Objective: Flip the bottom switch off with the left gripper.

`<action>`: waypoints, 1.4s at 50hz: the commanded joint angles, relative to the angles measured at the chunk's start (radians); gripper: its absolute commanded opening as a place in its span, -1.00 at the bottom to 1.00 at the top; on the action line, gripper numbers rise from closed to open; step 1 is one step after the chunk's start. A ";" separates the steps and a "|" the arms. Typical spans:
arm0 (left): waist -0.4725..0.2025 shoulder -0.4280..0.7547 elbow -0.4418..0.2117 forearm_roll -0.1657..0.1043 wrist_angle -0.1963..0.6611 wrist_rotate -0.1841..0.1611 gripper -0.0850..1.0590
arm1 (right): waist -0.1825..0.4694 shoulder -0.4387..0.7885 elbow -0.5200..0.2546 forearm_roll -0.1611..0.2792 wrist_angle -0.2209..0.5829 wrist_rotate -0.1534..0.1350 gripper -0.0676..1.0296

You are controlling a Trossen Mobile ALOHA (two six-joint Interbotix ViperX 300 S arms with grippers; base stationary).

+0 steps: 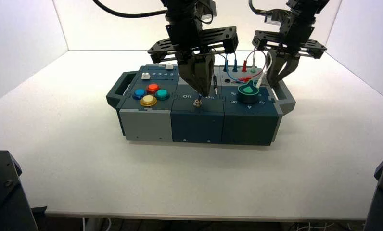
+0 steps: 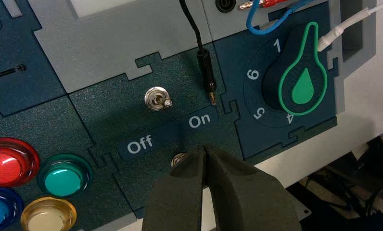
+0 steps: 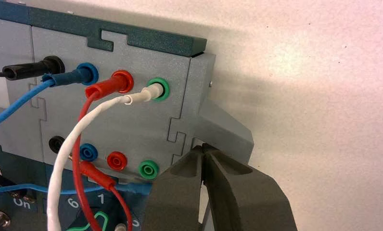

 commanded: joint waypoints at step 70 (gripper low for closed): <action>0.020 -0.057 0.037 0.011 0.021 -0.012 -0.91 | 0.012 -0.046 0.015 -0.005 -0.014 -0.008 -0.92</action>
